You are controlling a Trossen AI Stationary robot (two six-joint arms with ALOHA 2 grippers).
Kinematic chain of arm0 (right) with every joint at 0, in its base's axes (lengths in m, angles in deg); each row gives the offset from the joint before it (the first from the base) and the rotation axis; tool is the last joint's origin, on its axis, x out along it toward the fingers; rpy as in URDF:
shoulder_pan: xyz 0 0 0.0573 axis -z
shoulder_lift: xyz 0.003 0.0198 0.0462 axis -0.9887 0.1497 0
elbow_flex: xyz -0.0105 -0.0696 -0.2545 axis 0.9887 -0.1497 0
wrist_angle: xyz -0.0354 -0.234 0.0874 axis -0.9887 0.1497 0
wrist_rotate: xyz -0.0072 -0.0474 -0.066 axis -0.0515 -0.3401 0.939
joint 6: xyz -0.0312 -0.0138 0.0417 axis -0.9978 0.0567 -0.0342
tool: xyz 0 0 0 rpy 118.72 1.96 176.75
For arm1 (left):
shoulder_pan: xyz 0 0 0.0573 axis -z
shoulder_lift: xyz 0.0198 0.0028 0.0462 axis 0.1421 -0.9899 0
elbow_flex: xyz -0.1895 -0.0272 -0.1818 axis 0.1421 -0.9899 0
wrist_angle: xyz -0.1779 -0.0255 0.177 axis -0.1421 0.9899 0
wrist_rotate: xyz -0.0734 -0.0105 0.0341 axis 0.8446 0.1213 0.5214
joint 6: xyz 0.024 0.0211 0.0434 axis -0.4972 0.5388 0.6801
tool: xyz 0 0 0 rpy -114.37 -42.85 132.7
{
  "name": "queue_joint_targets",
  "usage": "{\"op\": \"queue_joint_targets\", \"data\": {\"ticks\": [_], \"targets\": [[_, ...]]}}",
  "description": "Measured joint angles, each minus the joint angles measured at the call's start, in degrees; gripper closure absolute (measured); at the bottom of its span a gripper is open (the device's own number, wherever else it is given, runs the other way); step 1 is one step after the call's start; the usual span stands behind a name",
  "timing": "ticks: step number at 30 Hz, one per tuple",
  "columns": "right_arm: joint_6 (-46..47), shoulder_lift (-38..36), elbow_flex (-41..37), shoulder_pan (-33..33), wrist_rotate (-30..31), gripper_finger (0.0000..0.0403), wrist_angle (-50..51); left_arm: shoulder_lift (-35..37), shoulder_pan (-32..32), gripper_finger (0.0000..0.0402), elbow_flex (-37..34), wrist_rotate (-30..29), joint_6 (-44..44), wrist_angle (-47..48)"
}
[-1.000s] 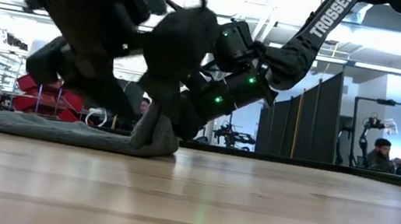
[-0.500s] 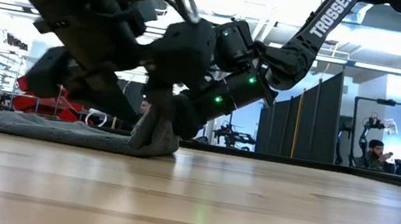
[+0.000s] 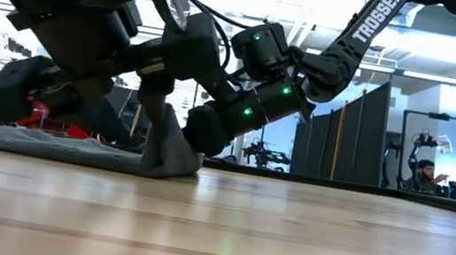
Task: Roll towel
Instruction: Roll the gray towel
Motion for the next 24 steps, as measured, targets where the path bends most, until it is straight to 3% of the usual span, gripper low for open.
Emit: {"op": "queue_joint_targets", "data": {"ticks": [10,17,24], "targets": [[0.0,0.0,0.0,0.0,0.0,0.0210,-0.5,0.0,0.0,0.0301,0.0,3.9,0.3,4.7],[-0.2,0.0,0.0,0.0,0.0,0.0210,-0.9,0.1,-0.4,0.0390,0.0,3.9,0.9,3.1],[-0.2,0.0,0.0,0.1,0.0,0.0210,-1.4,0.1,-0.9,0.0400,0.0,0.5,0.0,2.0]]}}
